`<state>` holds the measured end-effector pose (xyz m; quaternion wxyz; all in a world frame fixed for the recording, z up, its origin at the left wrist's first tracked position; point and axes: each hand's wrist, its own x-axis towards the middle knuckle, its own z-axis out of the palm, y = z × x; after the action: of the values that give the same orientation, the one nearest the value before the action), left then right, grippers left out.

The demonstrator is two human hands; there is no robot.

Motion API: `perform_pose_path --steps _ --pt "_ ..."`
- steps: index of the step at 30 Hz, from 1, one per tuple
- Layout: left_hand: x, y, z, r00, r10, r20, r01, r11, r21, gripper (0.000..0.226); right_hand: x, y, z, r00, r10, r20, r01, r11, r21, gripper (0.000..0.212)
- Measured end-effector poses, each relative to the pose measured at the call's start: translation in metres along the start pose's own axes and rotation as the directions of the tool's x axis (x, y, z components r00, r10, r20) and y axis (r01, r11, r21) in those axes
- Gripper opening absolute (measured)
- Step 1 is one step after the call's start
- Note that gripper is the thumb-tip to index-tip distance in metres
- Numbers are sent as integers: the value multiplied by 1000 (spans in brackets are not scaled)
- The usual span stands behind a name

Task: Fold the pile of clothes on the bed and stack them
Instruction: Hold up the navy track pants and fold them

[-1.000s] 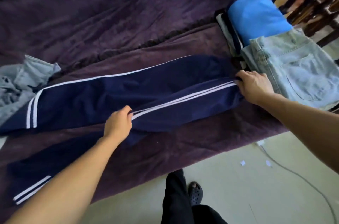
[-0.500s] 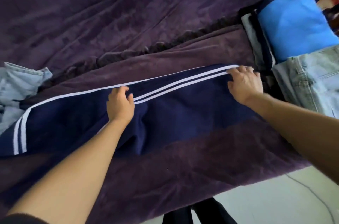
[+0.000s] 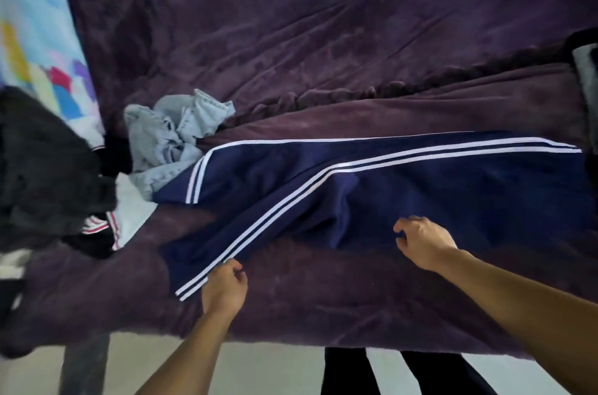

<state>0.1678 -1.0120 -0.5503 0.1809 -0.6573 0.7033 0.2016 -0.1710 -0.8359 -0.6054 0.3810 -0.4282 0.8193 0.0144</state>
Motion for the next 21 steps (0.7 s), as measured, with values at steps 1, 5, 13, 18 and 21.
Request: perform_pose_path --steps 1,5,13,18,21 --pt "5 -15 -11 999 -18 -40 19 1000 18 18 2 -13 2 1000 -12 6 12 1000 3 29" --pt "42 -64 -49 973 135 -188 -103 979 174 20 13 -71 12 998 -53 43 54 998 -33 30" --pt "217 -64 -58 586 754 296 -651 221 726 39 63 -205 63 1000 -5 -26 5 1000 7 29" --pt "316 -74 -105 652 740 164 -496 253 830 42 88 -279 102 999 5 -34 -4 1000 12 25" --pt "352 -75 -137 695 716 -68 -476 529 702 47 103 -305 106 993 13 -116 -16 999 -30 35"
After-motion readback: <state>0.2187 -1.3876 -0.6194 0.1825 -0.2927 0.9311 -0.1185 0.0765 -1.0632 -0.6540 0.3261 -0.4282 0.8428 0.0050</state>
